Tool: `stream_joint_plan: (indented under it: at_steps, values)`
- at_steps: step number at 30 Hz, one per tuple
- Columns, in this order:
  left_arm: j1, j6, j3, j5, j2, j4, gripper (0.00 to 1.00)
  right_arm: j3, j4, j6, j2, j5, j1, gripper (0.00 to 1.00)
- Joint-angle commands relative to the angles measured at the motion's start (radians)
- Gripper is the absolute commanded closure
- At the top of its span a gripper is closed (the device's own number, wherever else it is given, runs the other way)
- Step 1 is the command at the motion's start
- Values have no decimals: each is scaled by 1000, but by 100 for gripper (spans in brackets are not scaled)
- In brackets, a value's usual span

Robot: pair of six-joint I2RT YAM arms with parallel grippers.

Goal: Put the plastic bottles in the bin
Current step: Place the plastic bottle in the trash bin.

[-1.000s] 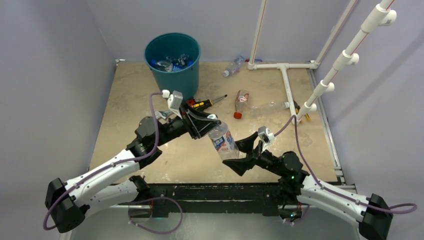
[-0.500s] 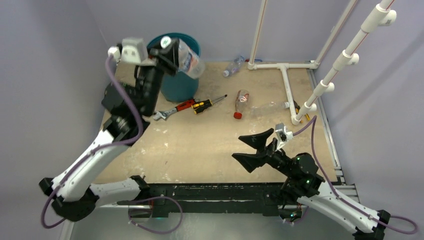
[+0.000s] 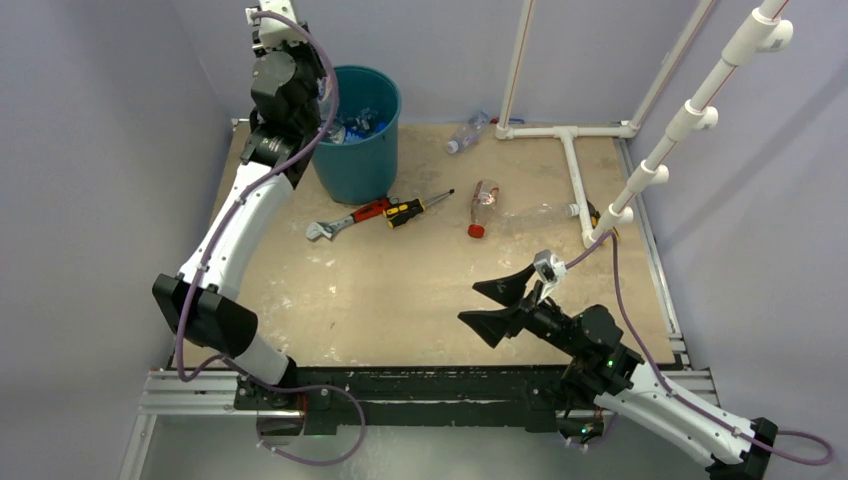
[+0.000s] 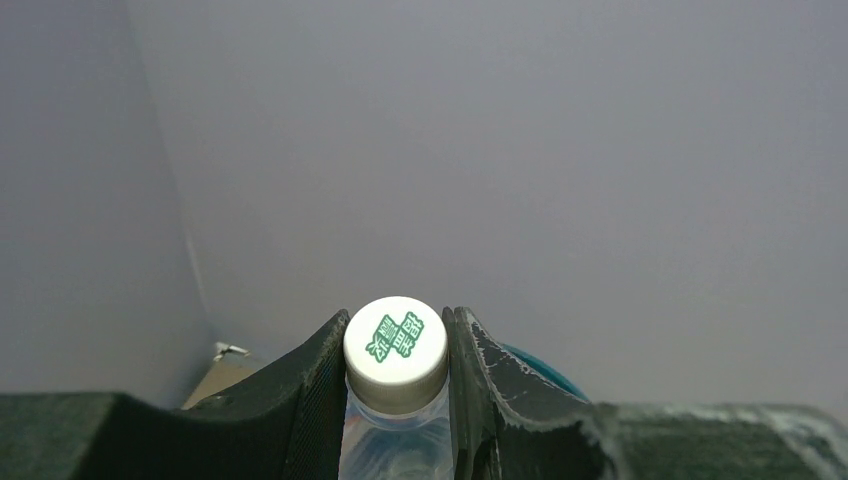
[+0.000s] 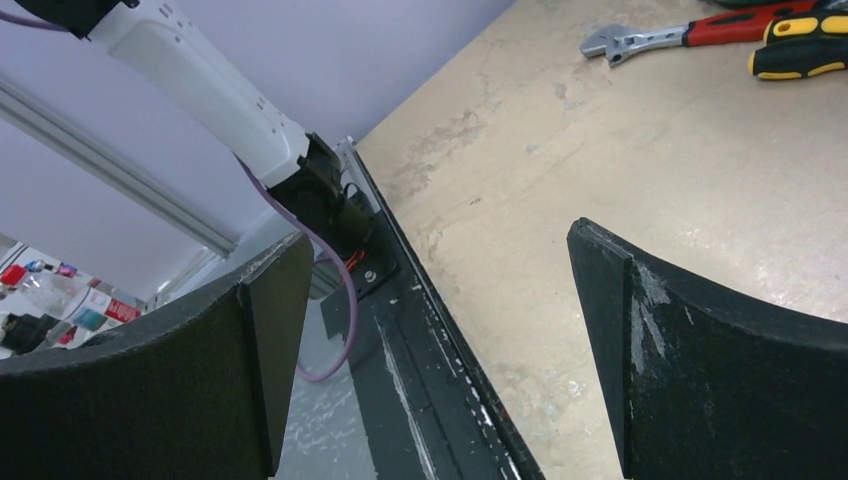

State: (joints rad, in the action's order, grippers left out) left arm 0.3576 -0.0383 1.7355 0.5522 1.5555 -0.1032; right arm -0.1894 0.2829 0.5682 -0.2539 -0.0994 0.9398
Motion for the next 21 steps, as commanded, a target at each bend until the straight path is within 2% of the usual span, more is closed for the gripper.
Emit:
stream_joint_plan:
  at_steps: [1,7,14,21]
  values:
    - [-49,16,35,60,34,-67,100,-6,-23,-4,14,0,-1,1]
    - [-71,-31,12,14,103,-52,100,0,-2,-6,-16,-14,-1,1]
    - [-73,-82,11,116,196,56,100,-7,-39,-16,6,3,-1,1]
    - [-89,-158,-66,83,229,76,100,-9,-71,-12,10,11,-1,1]
